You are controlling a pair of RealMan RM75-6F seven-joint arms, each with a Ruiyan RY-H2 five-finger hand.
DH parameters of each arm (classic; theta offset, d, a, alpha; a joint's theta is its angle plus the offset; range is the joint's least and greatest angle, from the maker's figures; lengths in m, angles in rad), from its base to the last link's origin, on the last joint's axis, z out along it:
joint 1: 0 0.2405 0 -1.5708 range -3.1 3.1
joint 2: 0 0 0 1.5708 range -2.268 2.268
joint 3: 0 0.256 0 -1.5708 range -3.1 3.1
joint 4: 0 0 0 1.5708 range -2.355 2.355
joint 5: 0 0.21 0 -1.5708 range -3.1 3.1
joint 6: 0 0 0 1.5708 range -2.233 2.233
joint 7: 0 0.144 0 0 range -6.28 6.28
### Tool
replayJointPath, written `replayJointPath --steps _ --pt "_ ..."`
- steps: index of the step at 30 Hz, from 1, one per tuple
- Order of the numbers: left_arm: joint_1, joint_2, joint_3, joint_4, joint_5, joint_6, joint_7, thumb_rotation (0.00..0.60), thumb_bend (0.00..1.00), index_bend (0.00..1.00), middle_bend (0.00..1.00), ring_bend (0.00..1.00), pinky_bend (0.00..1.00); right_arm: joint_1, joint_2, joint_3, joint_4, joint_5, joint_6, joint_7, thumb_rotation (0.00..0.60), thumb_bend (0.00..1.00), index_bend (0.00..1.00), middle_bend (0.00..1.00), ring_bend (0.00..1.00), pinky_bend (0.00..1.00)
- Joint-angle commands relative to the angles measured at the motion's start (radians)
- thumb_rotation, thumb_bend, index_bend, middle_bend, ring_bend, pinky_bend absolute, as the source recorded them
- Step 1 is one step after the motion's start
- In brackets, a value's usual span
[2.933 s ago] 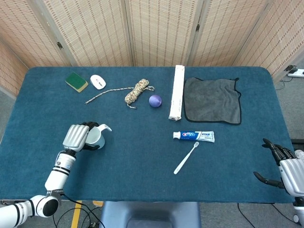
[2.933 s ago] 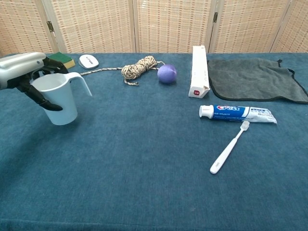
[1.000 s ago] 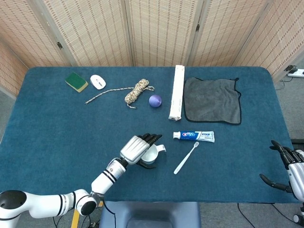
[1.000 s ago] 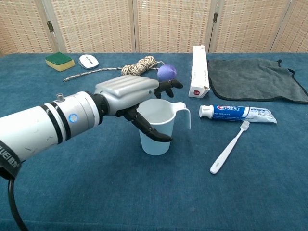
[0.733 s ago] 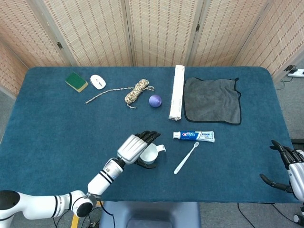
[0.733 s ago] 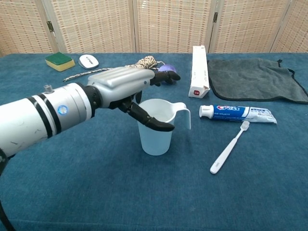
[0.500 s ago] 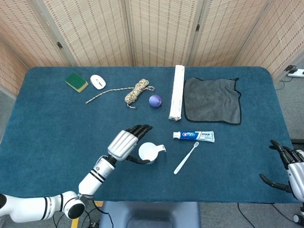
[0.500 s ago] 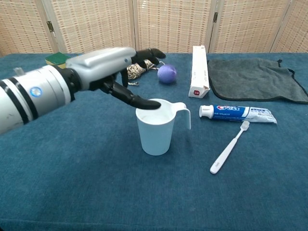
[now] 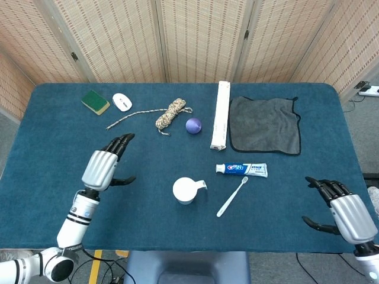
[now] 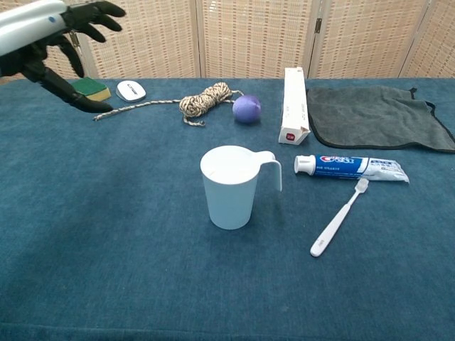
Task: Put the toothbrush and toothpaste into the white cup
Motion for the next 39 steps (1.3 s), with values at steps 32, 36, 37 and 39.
replayJointPath --steps 32,36,37,39 --pt "0.223 0.174 0.037 -0.069 -0.03 0.129 -0.06 0.6 0.12 0.13 0.15 0.19 0.45 0.519 -0.329 0.04 0.093 0.034 -0.692 -0.304 0.6 0.21 0.37 0.92 1.0 0.98" --pt "0.23 0.169 0.036 -0.065 -0.029 0.131 -0.062 0.6 0.12 0.13 0.15 0.19 0.45 0.53 -0.356 0.019 0.128 0.03 -0.69 -0.306 0.6 0.22 0.42 0.92 1.0 0.98" --pt "0.231 0.167 0.036 -0.063 -0.029 0.13 -0.062 0.6 0.12 0.13 0.15 0.19 0.45 0.531 -0.364 0.012 0.139 0.029 -0.687 -0.304 0.6 0.22 0.44 0.92 1.0 0.98" --pt "0.233 0.163 0.035 -0.059 -0.03 0.127 -0.063 0.6 0.12 0.13 0.15 0.19 0.45 0.534 -0.377 0.0 0.157 0.029 -0.685 -0.301 0.6 0.23 0.45 0.92 1.0 0.98"
